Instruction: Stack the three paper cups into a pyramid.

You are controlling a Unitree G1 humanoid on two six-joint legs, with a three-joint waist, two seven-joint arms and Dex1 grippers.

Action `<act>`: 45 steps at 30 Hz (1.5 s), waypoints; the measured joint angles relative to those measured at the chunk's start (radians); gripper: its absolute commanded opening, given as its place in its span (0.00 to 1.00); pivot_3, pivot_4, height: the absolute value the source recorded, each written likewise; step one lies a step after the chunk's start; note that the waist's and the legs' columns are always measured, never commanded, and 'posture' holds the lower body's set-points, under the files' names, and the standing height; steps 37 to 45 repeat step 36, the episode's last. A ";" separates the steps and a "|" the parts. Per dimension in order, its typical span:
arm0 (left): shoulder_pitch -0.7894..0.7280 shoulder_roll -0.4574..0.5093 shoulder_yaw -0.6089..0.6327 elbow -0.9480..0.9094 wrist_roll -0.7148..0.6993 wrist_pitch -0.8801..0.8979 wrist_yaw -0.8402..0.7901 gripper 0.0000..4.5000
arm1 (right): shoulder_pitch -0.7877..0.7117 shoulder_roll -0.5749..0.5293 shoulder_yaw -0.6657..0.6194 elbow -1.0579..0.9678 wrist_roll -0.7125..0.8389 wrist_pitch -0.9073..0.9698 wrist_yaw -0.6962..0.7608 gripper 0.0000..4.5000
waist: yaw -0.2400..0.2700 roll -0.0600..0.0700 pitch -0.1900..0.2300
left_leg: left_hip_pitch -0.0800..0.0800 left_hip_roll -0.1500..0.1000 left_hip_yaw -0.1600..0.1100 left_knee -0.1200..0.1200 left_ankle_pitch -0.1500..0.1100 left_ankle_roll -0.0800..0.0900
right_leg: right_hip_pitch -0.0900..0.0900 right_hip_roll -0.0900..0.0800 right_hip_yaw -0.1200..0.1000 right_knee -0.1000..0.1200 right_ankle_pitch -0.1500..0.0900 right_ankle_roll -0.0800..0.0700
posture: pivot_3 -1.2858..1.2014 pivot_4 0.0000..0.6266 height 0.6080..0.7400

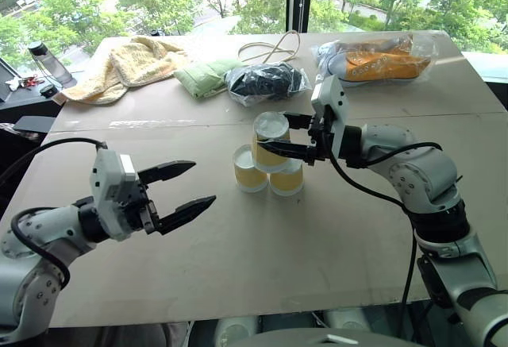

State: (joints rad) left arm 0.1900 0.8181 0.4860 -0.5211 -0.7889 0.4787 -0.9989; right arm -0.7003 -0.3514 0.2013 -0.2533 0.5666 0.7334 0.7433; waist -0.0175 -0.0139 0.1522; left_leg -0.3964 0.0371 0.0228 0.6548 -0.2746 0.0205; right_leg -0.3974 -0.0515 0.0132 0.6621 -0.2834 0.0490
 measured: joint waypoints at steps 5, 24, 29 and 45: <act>-0.011 0.000 -0.006 0.000 0.000 -0.001 -0.001 1.00 | 0.001 0.004 0.000 0.009 -0.011 -0.002 0.012 0.50 | 0.000 0.000 0.000 | 0.000 0.000 0.000 0.000 0.000 0.000 | 0.000 0.000 -0.001 0.000 0.000 0.000 | 0.52 0.24 1.00; 0.187 -0.132 0.039 0.036 0.021 -0.022 0.042 1.00 | 0.361 -0.183 -0.201 -0.093 0.029 -0.238 0.212 0.98 | 0.006 -0.003 -0.002 | 0.001 0.000 -0.001 0.000 0.000 0.000 | 0.002 0.000 0.000 -0.001 0.000 0.000 | 0.52 0.24 1.00; 0.227 -0.231 -0.135 0.103 0.245 -0.131 0.137 1.00 | 0.633 -0.178 -0.254 0.091 -0.061 -0.499 0.277 0.98 | 0.007 -0.004 -0.003 | 0.005 -0.001 0.000 0.001 0.000 0.000 | 0.006 0.001 0.001 0.000 0.000 0.000 | 0.52 0.24 1.00; 0.192 -0.326 -0.284 0.125 0.448 -0.289 0.260 1.00 | 0.749 -0.127 -0.327 0.302 -0.136 -0.829 0.295 0.98 | 0.001 -0.004 -0.003 | 0.017 0.000 0.002 0.000 0.000 0.001 | 0.018 0.003 0.003 -0.001 0.000 -0.001 | 0.52 0.24 1.00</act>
